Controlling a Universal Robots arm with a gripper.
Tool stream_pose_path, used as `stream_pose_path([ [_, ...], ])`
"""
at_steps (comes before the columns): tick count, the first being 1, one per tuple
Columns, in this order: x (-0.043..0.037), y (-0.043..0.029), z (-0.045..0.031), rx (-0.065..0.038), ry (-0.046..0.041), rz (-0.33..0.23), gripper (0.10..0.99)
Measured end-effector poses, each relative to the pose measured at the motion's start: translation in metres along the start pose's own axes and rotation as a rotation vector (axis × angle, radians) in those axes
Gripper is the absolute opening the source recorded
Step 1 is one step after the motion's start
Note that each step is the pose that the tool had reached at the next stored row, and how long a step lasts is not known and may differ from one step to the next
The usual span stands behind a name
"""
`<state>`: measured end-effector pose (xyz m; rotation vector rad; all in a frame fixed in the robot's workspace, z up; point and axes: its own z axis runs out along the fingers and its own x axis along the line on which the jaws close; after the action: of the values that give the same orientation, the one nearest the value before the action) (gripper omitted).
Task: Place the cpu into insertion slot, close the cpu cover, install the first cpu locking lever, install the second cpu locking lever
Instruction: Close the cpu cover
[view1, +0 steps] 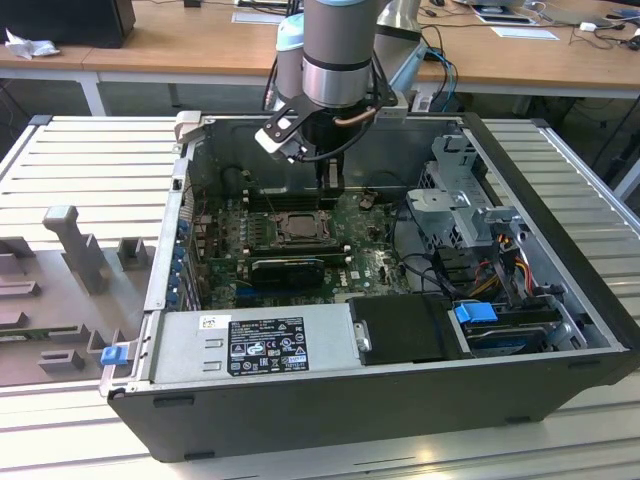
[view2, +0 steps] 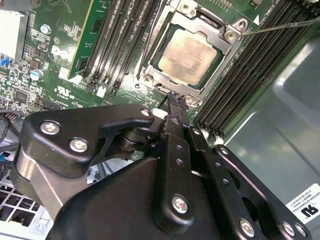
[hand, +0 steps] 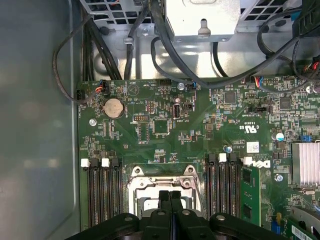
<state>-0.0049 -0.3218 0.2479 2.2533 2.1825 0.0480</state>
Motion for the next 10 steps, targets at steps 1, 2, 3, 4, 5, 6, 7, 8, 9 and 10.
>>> stream_pose_path([
  [1, 0.0000, -0.0001, 0.0000, 0.000, 0.0000, 0.000, 0.106],
  [2, 0.0000, -0.0003, 0.0000, 0.000, 0.0000, 0.000, 0.106],
  [3, 0.0000, -0.0007, 0.0000, 0.000, 0.0000, 0.000, 0.106],
  [4, 0.0000, -0.0012, 0.0000, 0.000, 0.0001, 0.000, 0.106],
  [5, -0.0001, -0.0018, 0.0000, 0.000, 0.0001, 0.000, 0.106],
  [6, -0.0001, -0.0023, -0.0001, 0.000, 0.0000, 0.000, 0.106],
  [7, -0.0001, -0.0028, -0.0001, 0.000, 0.0000, 0.000, 0.106],
  [8, -0.0001, -0.0037, -0.0001, 0.000, 0.0001, 0.000, 0.106],
  [9, -0.0001, -0.0045, -0.0001, 0.000, 0.0001, 0.000, 0.106],
  [10, -0.0002, -0.0058, -0.0001, 0.000, 0.0001, 0.000, 0.106],
])
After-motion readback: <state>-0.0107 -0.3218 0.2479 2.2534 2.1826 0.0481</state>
